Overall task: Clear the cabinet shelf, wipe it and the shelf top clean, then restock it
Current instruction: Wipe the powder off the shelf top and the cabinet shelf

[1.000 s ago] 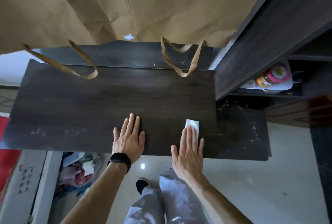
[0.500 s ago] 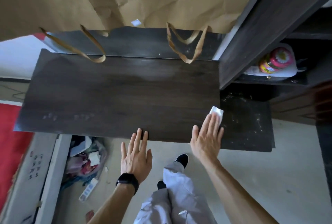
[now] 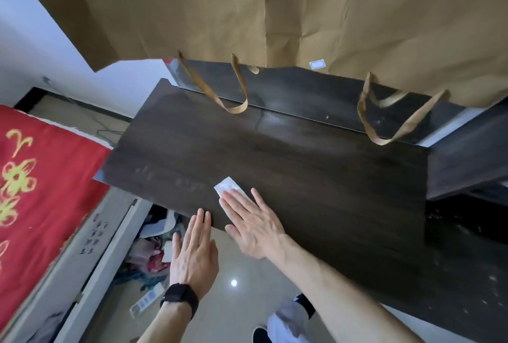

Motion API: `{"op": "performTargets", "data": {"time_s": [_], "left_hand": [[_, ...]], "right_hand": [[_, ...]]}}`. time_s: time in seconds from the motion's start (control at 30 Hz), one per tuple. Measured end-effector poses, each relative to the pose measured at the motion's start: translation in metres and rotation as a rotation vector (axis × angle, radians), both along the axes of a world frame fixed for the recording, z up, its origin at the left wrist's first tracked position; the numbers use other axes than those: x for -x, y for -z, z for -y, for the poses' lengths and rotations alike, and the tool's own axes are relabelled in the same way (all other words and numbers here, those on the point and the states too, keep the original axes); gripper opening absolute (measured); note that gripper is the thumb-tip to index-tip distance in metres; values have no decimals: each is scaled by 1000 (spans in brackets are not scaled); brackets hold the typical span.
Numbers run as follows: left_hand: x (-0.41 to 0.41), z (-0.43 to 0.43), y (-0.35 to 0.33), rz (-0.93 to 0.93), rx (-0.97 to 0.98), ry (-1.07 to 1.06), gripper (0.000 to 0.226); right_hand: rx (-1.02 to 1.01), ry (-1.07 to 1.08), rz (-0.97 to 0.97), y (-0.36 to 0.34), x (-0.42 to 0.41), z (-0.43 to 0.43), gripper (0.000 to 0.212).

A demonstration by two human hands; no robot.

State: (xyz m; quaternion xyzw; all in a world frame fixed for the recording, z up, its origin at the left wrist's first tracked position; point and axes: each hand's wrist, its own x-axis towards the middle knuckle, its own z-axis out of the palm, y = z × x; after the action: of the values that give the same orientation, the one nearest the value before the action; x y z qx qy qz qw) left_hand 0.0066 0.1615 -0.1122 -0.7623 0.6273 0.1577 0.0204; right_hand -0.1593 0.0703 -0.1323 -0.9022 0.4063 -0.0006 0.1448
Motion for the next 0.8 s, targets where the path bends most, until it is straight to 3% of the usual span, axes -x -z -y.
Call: {"op": "performTargets", "data": {"time_s": [0.2, 0.37, 0.5, 0.8], "left_hand": [[6, 6, -2, 7, -4, -24, 60], [11, 4, -8, -56, -27, -73, 62], [9, 2, -7, -40, -48, -53, 66], [156, -15, -7, -145, 39, 493, 62]], "right_hand": [[28, 361, 1, -1, 5, 51, 64], [15, 747, -42, 2, 94, 40, 68], [29, 897, -90, -2, 157, -10, 74], [78, 1181, -46, 1, 209, -118, 69]]}}
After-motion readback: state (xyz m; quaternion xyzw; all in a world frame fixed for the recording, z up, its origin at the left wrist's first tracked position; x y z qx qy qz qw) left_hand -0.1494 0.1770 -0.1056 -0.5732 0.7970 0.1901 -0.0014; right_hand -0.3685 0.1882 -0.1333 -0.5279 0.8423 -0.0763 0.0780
